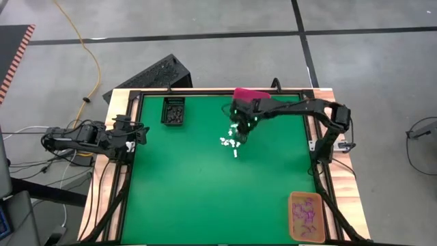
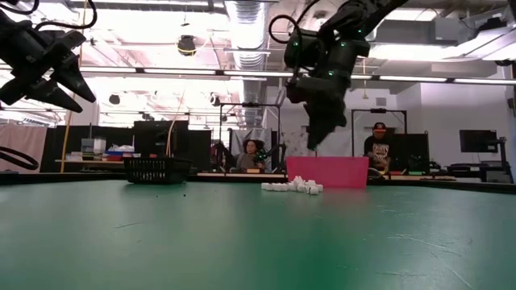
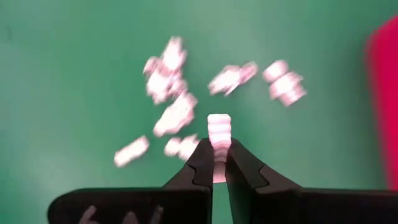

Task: Sort Halloween decoration
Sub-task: Put the white skeleton toy into the pink bin

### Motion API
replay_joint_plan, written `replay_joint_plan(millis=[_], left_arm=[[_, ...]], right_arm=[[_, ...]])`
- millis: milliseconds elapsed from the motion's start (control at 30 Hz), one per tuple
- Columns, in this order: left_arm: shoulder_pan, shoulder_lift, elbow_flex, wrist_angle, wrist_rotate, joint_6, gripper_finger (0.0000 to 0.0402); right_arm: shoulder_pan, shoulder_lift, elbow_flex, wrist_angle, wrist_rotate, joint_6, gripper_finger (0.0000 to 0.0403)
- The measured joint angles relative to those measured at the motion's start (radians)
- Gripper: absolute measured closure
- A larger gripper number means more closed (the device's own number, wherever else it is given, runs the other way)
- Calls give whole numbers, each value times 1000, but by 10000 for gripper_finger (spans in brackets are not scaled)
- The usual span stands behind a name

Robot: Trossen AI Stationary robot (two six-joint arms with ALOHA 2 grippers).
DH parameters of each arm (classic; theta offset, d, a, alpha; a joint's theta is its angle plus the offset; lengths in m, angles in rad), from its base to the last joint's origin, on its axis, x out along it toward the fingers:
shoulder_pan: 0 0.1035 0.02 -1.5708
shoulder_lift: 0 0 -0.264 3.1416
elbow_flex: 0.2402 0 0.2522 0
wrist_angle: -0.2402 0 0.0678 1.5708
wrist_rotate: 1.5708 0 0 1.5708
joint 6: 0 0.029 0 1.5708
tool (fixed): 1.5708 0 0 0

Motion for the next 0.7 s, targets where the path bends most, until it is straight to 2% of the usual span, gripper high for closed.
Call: replay_joint_plan(millis=[300,400,533,700], left_arm=[[0,0,0,0,-1,-1,219],[0,0,0,0,-4,-2,219],[0,0,0,-2,-5,-2,219],[0,0,0,-3,-7,-3,219]], right_arm=[[-188,0,66,7,145,42,354],[-234,0,67,23,158,40,345],[-273,0,67,38,161,40,318],[-290,0,67,41,188,39,257]])
